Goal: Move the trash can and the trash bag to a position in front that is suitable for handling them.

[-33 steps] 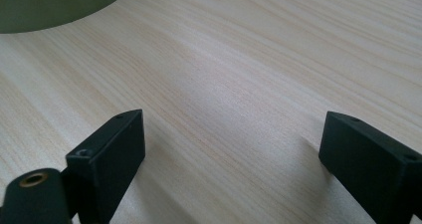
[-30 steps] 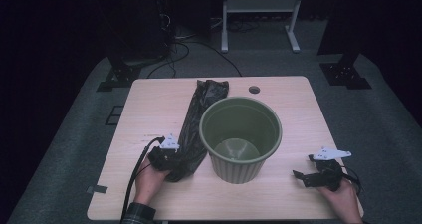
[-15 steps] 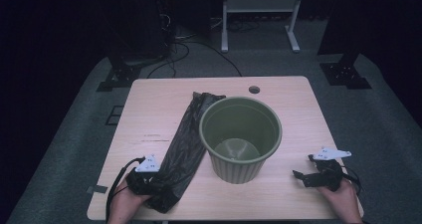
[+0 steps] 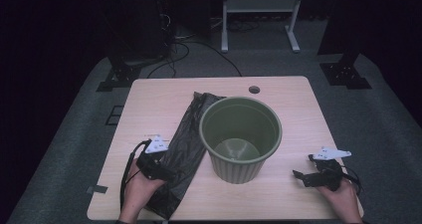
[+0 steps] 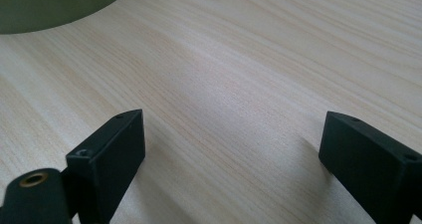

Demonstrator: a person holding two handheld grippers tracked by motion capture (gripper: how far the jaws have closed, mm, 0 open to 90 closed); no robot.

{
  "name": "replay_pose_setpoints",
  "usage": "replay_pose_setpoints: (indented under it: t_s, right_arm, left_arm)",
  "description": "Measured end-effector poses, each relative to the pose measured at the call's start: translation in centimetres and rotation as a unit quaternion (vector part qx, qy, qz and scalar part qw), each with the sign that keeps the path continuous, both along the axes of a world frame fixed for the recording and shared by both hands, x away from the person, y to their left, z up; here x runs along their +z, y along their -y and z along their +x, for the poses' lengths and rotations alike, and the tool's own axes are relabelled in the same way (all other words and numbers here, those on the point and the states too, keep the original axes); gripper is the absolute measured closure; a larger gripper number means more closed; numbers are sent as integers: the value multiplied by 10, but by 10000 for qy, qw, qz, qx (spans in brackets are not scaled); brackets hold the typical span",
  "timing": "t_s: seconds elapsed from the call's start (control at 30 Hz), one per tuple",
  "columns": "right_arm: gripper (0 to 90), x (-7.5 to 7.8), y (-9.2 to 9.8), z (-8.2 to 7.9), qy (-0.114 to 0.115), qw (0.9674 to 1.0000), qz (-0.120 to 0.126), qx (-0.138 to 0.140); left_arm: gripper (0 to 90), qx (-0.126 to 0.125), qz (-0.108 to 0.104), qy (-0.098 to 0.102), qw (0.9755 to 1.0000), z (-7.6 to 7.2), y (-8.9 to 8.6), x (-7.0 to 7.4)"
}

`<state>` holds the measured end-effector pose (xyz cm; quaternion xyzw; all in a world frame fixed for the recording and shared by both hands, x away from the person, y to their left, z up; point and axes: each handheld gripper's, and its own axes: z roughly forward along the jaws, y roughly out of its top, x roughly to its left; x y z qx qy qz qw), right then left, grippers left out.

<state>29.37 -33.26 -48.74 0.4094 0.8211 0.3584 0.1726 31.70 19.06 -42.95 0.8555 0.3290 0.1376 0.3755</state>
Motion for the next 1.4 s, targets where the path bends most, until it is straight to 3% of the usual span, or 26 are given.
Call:
replay_pose_setpoints:
  t_s: [0.13, 0.23, 0.33, 0.47, 0.6, 0.73, 0.83, 1.03, 1.2, 1.4]
  right_arm:
    - [96, 0, 0, 1, 6, 10000, -2, 10]
    - [96, 0, 0, 1, 7, 10000, -2, 11]
    - [95, 0, 0, 1, 8, 10000, -2, 13]
    - [96, 0, 0, 1, 11, 10000, -2, 18]
    - [96, 0, 0, 1, 9, 10000, -3, 19]
    - [96, 0, 0, 1, 8, 10000, -3, 19]
    - [96, 0, 0, 1, 9, 10000, -2, 20]
    - [96, 0, 0, 1, 10, 10000, -4, 21]
    - [96, 0, 0, 1, 10, 10000, -4, 22]
    - [96, 0, 0, 1, 12, 10000, -7, 22]
  left_arm:
    - [0, 69, 26, -6, 10000, 18, 12, -3]
    - [0, 135, 183, -10, 9997, 32, 21, -7]
    - [0, 248, 246, -1, 9994, 45, 26, -16]
    - [0, 342, 338, -167, 9987, 56, 31, -32]
    - [0, 409, 412, -229, 9980, 60, 36, -40]
    - [0, 437, 628, -198, 9969, 60, 37, -45]
    - [0, 498, 445, -260, 9974, 60, 32, -48]
    - [0, 509, 432, -239, 9975, 55, 20, -48]
    - [190, 274, 310, -115, 9991, 50, 7, -44]
    - [576, -151, 93, 1, 9998, 43, -9, -43]
